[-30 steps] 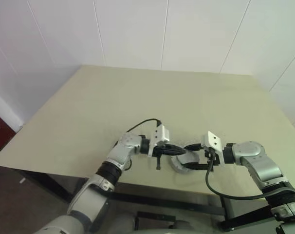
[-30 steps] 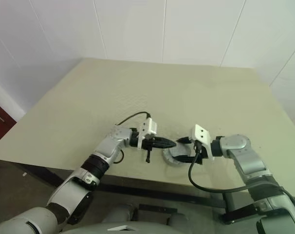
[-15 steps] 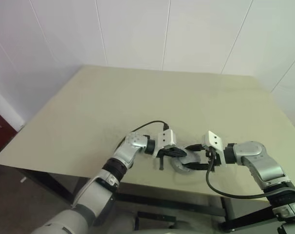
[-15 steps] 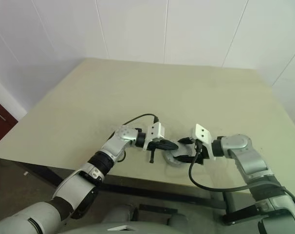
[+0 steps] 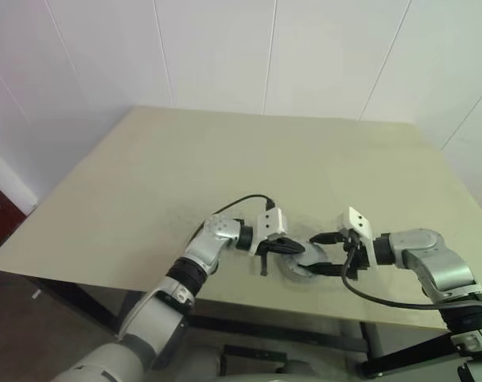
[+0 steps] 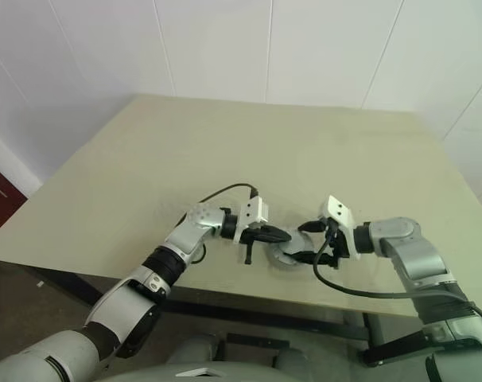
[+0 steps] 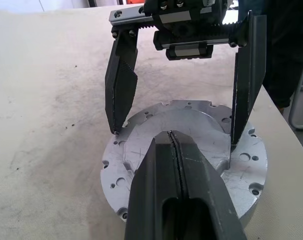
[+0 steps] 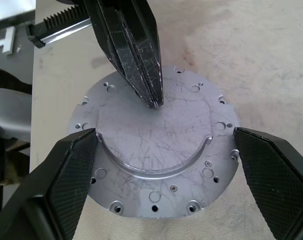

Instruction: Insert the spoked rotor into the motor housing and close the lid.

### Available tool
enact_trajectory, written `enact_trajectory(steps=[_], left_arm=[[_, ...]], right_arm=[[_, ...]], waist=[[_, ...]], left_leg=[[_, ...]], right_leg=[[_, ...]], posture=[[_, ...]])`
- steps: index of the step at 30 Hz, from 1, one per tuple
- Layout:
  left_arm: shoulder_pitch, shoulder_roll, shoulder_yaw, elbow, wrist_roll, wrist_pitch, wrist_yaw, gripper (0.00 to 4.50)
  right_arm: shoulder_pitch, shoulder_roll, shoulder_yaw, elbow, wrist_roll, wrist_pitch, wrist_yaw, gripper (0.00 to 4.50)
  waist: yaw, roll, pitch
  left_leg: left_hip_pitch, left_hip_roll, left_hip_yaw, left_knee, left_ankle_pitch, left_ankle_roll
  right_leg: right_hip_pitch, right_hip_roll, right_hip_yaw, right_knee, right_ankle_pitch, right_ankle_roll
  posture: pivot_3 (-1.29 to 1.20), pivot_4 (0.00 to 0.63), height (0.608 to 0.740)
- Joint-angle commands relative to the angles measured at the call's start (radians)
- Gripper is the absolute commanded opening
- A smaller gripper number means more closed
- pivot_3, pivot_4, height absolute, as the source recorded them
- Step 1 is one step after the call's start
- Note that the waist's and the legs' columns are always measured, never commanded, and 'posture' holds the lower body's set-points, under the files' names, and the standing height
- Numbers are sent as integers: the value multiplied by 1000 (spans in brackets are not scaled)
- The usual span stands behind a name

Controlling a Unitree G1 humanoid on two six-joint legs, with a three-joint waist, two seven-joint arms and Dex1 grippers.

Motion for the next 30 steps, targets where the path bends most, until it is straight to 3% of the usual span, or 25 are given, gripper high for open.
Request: enact_trajectory(steps=[1,30], left_arm=[[16,34,-15,40,31,37,-15,0],[-31,25,43,52,-30,67,-56,0]], right_arm=[[38,-27,-3,59,-11,85,1,4488],[15,-40,-79,85,19,55,77,4488]], waist=[[1,0,0],[0,5,6]], left_leg=[[0,0,0,0,0,0],[-3,1,0,-1,0,0]], right_leg=[[0,0,0,0,0,0],[-6,4,0,3,2,-2]], posture=[[0,0,740],[0,0,740]])
